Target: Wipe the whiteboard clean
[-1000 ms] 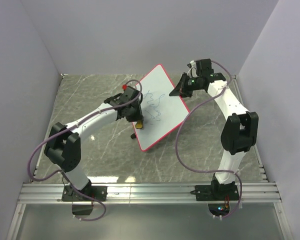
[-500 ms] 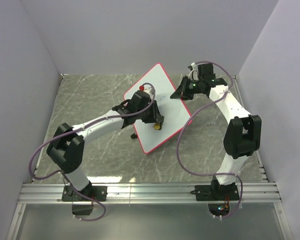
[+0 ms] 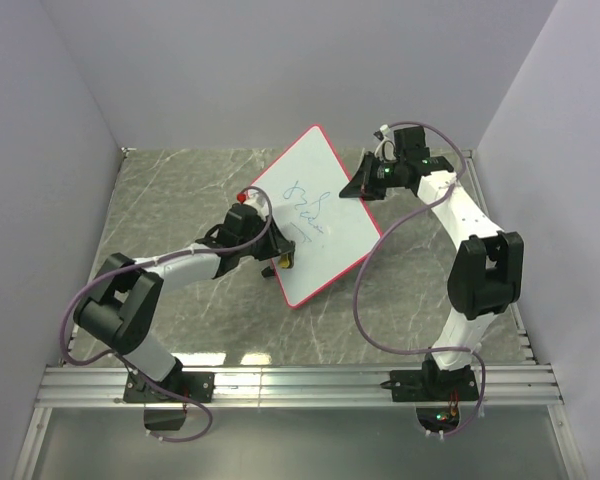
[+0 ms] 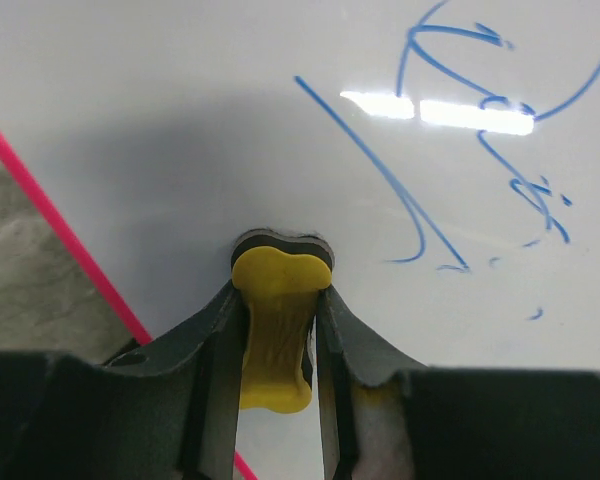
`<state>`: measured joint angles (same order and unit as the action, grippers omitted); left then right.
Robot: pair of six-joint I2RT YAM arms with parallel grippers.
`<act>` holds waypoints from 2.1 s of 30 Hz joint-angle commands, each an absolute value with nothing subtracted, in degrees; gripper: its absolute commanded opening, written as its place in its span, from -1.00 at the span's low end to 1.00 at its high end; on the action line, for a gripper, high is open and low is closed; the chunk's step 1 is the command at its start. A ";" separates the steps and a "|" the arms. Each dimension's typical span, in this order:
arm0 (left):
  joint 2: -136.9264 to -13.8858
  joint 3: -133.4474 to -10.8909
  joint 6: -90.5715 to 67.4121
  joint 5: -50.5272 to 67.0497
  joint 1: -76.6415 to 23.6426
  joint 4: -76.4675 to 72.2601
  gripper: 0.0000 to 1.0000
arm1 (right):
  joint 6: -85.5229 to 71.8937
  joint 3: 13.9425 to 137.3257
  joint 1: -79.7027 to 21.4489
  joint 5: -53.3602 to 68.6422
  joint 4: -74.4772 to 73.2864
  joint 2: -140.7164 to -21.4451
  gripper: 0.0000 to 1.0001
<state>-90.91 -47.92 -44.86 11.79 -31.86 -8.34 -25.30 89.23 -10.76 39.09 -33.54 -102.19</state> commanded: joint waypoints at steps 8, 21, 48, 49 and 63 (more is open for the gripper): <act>-93.34 -49.56 -43.86 19.94 -34.62 -10.19 -0.99 | -29.35 87.80 -11.78 34.01 -41.40 -98.96 -1.00; -97.29 -64.07 -42.19 26.19 -46.93 -3.44 -0.99 | -30.76 87.54 -12.48 34.01 -39.99 -99.32 -1.00; -97.91 -65.65 -41.22 18.81 -38.22 5.45 -0.99 | -33.05 87.01 -12.57 34.54 -35.69 -98.18 -1.00; -98.00 -66.96 -41.57 18.46 -39.10 5.80 -0.99 | -33.31 86.92 -12.57 34.54 -35.34 -98.09 -1.00; -101.42 -72.16 -50.80 9.50 -45.62 10.54 -0.99 | -36.48 81.74 -13.01 39.81 -25.93 -97.74 -1.00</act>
